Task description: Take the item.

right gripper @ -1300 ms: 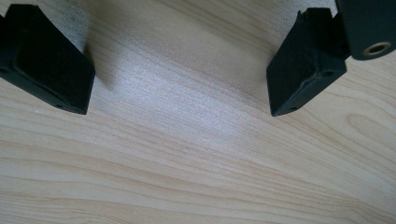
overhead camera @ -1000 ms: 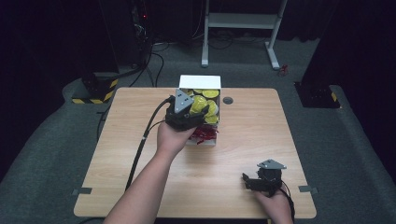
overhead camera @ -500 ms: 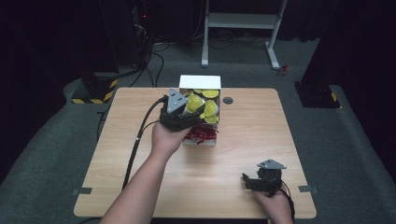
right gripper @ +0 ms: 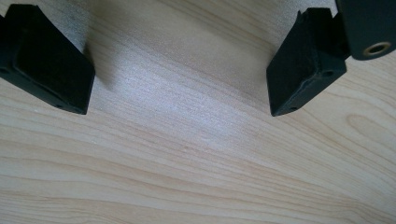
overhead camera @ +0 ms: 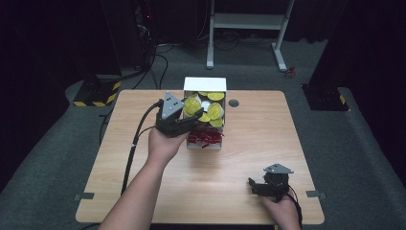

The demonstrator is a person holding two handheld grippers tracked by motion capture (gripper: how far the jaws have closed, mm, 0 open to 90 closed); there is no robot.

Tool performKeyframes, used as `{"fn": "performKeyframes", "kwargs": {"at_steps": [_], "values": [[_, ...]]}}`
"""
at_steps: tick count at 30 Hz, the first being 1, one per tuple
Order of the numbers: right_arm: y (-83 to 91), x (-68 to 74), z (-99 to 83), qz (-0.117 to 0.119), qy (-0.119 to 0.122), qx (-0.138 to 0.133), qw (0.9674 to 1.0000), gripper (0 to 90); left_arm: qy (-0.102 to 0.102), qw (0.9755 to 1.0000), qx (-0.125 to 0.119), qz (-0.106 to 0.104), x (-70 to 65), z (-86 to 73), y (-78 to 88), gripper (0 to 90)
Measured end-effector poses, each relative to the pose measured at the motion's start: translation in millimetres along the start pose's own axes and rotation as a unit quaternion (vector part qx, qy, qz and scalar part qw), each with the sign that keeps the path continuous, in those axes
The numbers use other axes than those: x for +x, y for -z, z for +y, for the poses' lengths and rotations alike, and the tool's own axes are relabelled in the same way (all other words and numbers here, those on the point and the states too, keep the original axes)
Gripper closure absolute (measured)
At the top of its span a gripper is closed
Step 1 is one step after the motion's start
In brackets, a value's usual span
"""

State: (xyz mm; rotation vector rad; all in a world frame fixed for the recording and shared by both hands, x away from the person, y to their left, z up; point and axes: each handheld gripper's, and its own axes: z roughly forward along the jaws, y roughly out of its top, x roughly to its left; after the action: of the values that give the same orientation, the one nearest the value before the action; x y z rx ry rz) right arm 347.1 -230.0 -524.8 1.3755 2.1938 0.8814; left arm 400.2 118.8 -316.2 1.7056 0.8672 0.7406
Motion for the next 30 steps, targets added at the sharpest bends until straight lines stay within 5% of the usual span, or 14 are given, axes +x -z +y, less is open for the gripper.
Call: {"fn": "performKeyframes", "kwargs": {"at_steps": [30], "values": [[0.1,-0.1,0.0,0.000,0.001,0.000,1.0000,7.7,0.023,0.9989,0.017,0.038,40.1,-28.1,26.9,40.4]]}}
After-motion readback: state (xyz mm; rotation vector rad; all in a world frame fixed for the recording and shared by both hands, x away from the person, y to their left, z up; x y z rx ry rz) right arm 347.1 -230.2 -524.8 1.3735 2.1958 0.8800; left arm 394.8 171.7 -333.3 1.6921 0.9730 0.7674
